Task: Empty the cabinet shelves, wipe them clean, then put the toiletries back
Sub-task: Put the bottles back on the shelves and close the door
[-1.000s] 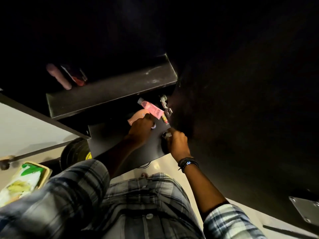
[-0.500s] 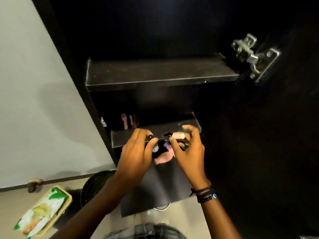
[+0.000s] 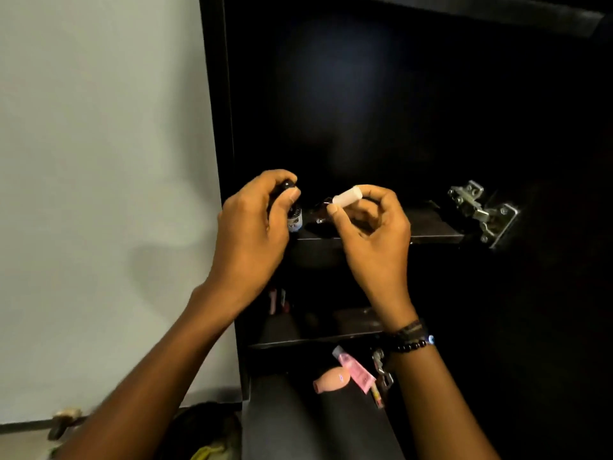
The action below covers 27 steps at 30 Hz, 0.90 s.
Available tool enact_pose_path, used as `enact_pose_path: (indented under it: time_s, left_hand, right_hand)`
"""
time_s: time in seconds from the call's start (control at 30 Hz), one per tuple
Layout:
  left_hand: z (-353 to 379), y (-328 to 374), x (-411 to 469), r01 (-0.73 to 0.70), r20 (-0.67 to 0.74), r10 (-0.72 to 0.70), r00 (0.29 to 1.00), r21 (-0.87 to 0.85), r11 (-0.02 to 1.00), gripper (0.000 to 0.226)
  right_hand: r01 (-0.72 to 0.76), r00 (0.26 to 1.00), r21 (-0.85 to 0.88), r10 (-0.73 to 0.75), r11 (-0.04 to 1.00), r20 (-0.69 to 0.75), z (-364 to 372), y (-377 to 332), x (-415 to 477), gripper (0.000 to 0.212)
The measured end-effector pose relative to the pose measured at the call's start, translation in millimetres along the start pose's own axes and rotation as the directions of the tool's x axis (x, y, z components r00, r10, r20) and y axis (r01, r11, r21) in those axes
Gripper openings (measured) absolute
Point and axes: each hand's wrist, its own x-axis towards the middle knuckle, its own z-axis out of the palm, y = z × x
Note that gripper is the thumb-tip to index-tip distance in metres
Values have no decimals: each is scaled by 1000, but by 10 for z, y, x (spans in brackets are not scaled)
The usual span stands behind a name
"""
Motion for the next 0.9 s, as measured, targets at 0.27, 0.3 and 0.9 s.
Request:
enact_pose_path:
  time_s: [0.27,0.3,0.9]
  left_hand:
    - [283,-125,352,86,-49,-77,996,226,970,20]
    - [300,-132,367,94,-52,-84,995,253,963,19]
    - [394,-310,269,187,-42,-183,982,300,935,47]
  right_hand:
    - [93,993,-214,-74,972,93,322,205,507,25]
    - [103,991,-232,-80,967,108,347,226,528,25]
    - [104,982,-340,-42,935,185,468,394,536,30]
